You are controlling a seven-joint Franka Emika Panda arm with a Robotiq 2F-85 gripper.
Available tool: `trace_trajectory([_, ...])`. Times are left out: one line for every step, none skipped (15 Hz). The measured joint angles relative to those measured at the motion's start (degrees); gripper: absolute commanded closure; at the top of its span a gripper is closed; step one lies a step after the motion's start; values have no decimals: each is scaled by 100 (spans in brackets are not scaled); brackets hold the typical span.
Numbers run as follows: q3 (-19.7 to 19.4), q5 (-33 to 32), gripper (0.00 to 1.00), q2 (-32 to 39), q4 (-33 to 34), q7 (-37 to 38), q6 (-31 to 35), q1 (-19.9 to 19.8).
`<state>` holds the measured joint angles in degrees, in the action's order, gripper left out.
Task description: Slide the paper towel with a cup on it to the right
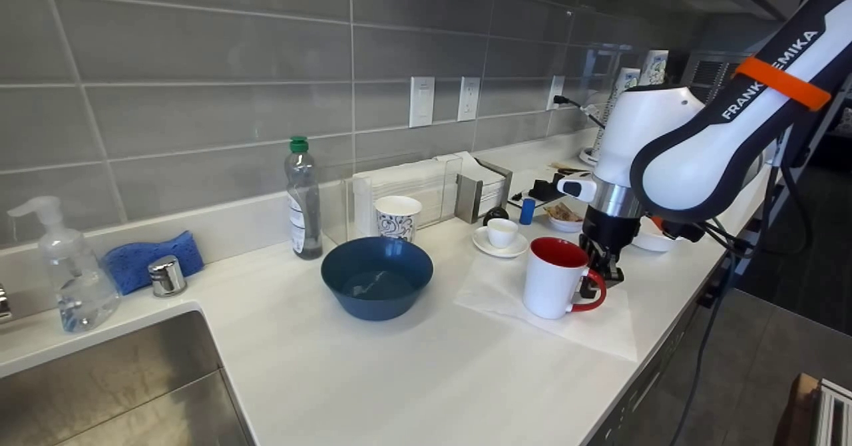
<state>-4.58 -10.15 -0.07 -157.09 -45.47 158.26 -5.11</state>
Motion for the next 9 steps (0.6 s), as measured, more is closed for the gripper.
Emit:
trace_trajectory([1, 28, 53, 0, 0, -23, 10, 4])
trace_trajectory([5, 91, 47, 0, 0, -63, 27, 11])
trace_trajectory([15, 182, 38, -1, 0, -131, 30, 24])
trace_trajectory([28, 290, 32, -2, -1, -217, 30, 39])
trace_trajectory([38, 368, 24, -6, -1, -282, 30, 50])
trace_trajectory([40, 410, 18, -13, -1, -318, 25, 60])
trace_trajectory([40, 441, 12, -18, -1, -343, 16, 67])
trace_trajectory([40, 453, 4, -22, -1, -358, 3, 69])
trace_trajectory([40, 454, 1, -27, -1, -361, -14, 69])
